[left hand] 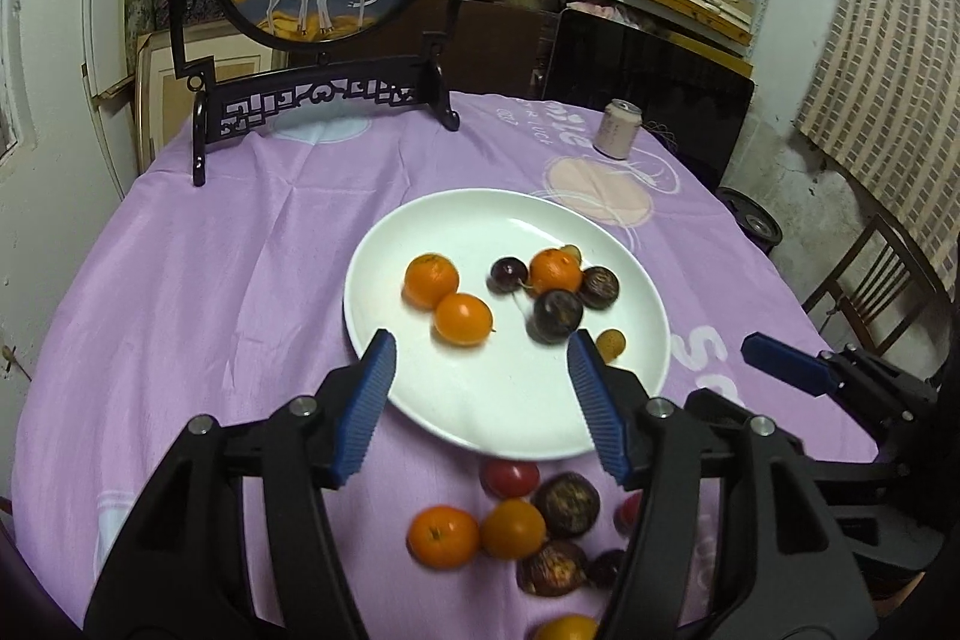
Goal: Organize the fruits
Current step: 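Carry the mangosteen and mandarin to the plate and release them, then grasp a red tomato with the right tool while the left tool grasps an orange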
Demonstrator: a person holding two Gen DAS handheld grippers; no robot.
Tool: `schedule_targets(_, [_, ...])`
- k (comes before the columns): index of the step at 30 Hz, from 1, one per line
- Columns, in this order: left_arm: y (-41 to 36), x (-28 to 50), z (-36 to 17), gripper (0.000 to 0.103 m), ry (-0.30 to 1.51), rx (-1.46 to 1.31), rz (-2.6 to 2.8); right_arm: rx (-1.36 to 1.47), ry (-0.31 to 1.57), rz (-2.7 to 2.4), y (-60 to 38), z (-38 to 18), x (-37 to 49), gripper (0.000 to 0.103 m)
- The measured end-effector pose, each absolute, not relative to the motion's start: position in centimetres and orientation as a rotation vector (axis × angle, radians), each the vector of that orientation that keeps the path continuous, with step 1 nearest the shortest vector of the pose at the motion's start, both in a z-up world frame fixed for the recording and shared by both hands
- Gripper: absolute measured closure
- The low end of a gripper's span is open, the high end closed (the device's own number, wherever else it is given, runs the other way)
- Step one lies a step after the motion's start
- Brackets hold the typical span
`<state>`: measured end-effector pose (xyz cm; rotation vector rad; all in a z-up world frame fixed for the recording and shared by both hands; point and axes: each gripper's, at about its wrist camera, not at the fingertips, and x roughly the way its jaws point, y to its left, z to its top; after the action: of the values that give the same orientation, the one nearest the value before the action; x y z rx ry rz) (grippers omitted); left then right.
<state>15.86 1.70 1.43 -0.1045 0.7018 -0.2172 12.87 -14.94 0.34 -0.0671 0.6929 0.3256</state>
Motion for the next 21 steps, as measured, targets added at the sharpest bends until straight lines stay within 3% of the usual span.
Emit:
schedule_targets(3, [1.5, 14.9, 1.5, 0.042, 0.696, -0.1, -0.227, -0.072, 0.688, 0.323, -15.1, 0.7, 11.7, 0.045])
schedule_targets(6, [1.5, 13.8, 1.3, 0.032, 0.692, -0.097, -0.231, -0.066, 0.702, 0.32, -15.3, 0.1, 11.1, 0.045])
schedule_targets(15, [2.9, 8.4, -1.5, 0.03, 0.743, -0.075, -0.264, -0.057, 0.868, 0.307, -16.4, -5.6, 8.8, 0.045])
schedule_targets(19, [2.4, 6.1, -2.9, 0.016, 0.784, -0.059, -0.323, -0.042, 0.915, 0.294, -17.0, -7.5, 8.8, 0.045])
schedule_targets(21, [1.7, 5.3, -3.6, 0.015, 0.802, -0.044, -0.363, -0.032, 0.922, 0.282, -17.2, -8.0, 9.3, 0.045])
